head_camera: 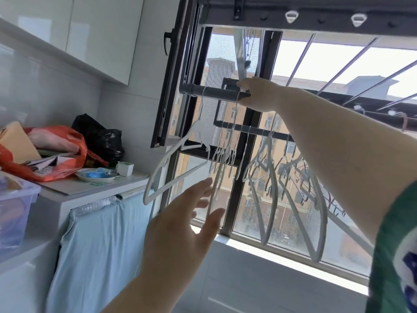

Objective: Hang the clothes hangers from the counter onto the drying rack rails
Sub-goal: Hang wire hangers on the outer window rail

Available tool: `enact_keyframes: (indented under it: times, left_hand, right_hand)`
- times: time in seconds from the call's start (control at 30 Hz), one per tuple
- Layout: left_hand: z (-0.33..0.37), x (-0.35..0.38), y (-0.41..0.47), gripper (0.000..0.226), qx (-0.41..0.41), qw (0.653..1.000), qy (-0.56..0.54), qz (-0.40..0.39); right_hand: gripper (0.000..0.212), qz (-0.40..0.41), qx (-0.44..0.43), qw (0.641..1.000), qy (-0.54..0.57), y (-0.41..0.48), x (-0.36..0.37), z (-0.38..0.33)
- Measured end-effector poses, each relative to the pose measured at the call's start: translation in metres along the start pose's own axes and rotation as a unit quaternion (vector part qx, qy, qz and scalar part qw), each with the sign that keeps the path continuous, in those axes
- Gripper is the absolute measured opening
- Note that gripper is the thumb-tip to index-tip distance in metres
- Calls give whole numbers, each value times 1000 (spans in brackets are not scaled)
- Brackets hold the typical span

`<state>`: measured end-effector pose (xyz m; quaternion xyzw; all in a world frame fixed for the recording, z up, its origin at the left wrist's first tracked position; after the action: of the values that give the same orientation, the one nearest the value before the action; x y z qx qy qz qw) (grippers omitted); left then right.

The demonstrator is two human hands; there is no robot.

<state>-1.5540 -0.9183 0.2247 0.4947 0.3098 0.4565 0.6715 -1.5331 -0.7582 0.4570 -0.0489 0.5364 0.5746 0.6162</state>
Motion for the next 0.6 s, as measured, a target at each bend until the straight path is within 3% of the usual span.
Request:
enact_keyframes:
  times: [0.23, 0.43, 0.6]
  left_hand:
    - [16, -9, 3, 43, 55, 997, 48, 3]
    - [30, -22, 4, 48, 65, 993, 100, 7]
    - [46, -34, 5, 52, 30, 999, 40, -22]
  right_hand:
    - [51, 29, 23, 999, 19, -23, -23, 6]
    - [46, 67, 46, 997, 1, -60, -56, 12]
    - [40, 52, 82, 995, -13, -98, -70, 25]
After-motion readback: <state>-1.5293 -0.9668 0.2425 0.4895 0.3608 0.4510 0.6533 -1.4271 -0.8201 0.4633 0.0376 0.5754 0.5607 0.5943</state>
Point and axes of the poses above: each hand's wrist, its own y-axis towards the middle knuckle, its own x-axis out of the palm, z = x × y, the point moved 3 cm from there along y, towards the middle knuckle, and after that the axes turned 11 degrees about -y, right-handed, at the moved point
